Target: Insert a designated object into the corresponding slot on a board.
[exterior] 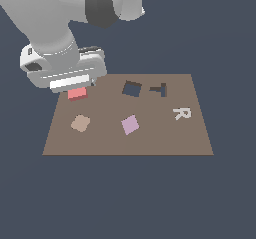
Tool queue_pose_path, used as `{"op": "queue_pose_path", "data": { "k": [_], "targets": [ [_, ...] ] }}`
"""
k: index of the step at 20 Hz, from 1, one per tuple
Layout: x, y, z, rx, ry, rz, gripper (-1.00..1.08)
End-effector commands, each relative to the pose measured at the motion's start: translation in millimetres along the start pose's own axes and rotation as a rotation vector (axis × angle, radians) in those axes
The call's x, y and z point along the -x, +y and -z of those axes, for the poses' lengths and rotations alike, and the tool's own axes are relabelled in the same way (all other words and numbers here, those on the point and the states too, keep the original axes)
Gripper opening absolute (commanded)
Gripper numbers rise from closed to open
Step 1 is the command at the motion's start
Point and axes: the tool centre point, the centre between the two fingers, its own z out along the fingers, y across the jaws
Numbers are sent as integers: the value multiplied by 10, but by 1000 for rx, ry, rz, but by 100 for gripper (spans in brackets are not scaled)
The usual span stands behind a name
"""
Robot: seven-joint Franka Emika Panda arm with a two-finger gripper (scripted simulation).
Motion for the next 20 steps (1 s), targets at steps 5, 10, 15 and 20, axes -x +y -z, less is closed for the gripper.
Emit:
{"op": "queue_pose_path", "data": {
  "k": [5, 10, 15, 20],
  "targets": [
    [44, 124, -100, 0, 3, 26, 100],
    [48, 126, -114, -1, 2, 24, 100],
    [43, 130, -252, -1, 2, 27, 100],
    [41, 132, -306, 0, 3, 27, -100]
  ]
}}
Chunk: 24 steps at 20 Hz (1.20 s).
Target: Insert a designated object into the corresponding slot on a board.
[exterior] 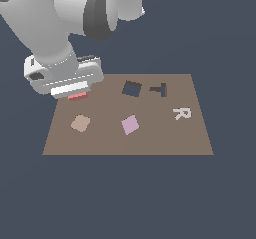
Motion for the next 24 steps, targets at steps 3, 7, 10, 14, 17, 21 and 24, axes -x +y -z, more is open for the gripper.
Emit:
{"op": "queue_pose_path", "data": {
  "k": [3, 7, 10, 14, 17, 21, 24],
  "targets": [
    [-3, 0, -10, 0, 1, 0, -100],
    [-3, 0, -10, 0, 1, 0, -100],
    [-11, 2, 0, 1, 2, 1, -100],
    [-7, 2, 43, 0, 1, 1, -100],
    [-4, -7, 24, 0, 0, -1, -100],
    [3, -61, 26, 0, 0, -17, -100],
    [12, -138, 29, 0, 0, -40, -100]
  ]
}}
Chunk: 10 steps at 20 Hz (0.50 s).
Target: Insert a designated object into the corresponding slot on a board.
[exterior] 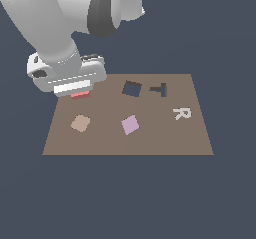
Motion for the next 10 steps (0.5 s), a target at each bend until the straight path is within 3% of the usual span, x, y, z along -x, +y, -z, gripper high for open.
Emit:
{"op": "queue_pose_path", "data": {
  "k": [1, 10],
  "targets": [
    [5, -71, 6, 0, 1, -20, -100],
    [28, -499, 22, 0, 1, -144, -100]
  ]
}}
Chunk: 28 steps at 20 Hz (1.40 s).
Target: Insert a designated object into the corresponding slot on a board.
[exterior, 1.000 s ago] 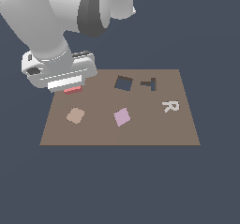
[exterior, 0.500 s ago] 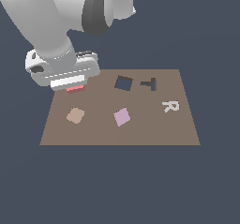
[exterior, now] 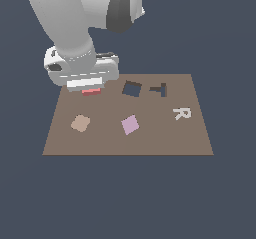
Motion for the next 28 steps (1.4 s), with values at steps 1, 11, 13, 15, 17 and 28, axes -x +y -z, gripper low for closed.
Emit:
{"op": "queue_pose_path", "data": {
  "k": [1, 11, 13, 15, 17, 28],
  "targets": [
    [14, -149, 9, 0, 1, -42, -100],
    [-10, -840, 35, 0, 1, -241, -100],
    [-30, -953, 39, 0, 1, -273, -100],
    [-52, -1054, 43, 0, 1, -302, -100],
    [-75, -1142, 47, 0, 1, -328, -100],
    [-172, -1410, 57, 0, 1, -407, -100]
  ]
}}
